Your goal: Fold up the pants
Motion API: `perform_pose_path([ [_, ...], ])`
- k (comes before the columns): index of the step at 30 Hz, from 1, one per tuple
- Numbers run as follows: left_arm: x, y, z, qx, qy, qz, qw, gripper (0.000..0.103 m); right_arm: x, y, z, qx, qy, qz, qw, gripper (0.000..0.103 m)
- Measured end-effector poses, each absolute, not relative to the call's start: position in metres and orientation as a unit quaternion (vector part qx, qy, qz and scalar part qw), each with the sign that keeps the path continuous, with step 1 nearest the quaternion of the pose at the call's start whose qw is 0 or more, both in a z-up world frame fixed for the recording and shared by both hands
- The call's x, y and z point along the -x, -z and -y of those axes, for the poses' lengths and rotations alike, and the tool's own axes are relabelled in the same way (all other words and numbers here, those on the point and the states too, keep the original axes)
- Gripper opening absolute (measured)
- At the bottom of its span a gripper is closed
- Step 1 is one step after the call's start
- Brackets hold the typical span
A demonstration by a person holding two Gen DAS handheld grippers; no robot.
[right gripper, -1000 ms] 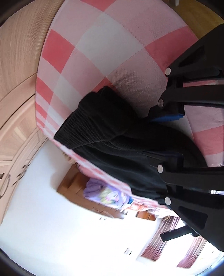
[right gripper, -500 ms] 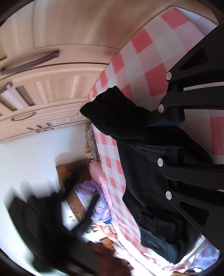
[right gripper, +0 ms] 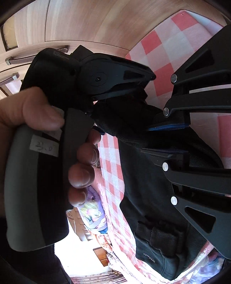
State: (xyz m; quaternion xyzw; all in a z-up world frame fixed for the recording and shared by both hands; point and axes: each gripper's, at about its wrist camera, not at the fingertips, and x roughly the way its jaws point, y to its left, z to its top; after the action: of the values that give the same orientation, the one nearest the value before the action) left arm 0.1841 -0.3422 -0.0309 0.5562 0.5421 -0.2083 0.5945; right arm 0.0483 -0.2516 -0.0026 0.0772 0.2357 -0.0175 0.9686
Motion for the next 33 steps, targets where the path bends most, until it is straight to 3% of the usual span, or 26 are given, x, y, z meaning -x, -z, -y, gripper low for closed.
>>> perform_pose_path([
  [2,-0.177,0.027,0.339,-0.537,0.238,-0.553,0.591,0.030,-0.047,0.003,0.252,-0.081,0.010,-0.244,0.966,0.026],
  [3,-0.172,0.023,0.337,-0.542,0.240,-0.541,0.597,0.028,-0.045,0.003,0.251,-0.077,0.011,-0.249,0.965,0.033],
  [4,-0.170,0.018,0.334,-0.541,0.239,-0.533,0.605,0.028,-0.041,0.003,0.251,-0.075,0.006,-0.248,0.966,0.073],
  [5,-0.171,0.008,0.329,-0.528,0.240,-0.530,0.618,0.027,-0.031,0.004,0.251,-0.076,0.011,-0.236,0.969,0.099],
  [13,-0.164,-0.114,0.245,-0.401,0.275,-0.495,0.720,0.025,-0.030,0.028,0.211,-0.116,-0.057,-0.284,0.950,0.099],
  [17,-0.163,-0.184,0.146,-0.296,0.279,-0.475,0.781,0.025,-0.039,0.025,0.157,-0.027,-0.065,-0.278,0.958,0.099],
  [21,-0.150,-0.218,0.009,-0.175,0.253,-0.456,0.835,0.025,-0.047,0.028,0.124,0.028,-0.056,-0.282,0.957,0.099],
  [25,-0.142,-0.179,-0.141,-0.015,0.216,-0.464,0.859,0.025,-0.042,0.031,0.105,0.056,-0.062,-0.276,0.957,0.099],
  [30,-0.146,-0.026,-0.282,0.199,0.185,-0.510,0.816,0.027,-0.046,0.043,0.085,0.096,-0.065,-0.291,0.950,0.099],
  [33,-0.137,0.022,-0.318,0.329,0.242,-0.455,0.791,0.029,-0.047,0.043,0.086,0.097,-0.071,-0.294,0.948,0.099],
])
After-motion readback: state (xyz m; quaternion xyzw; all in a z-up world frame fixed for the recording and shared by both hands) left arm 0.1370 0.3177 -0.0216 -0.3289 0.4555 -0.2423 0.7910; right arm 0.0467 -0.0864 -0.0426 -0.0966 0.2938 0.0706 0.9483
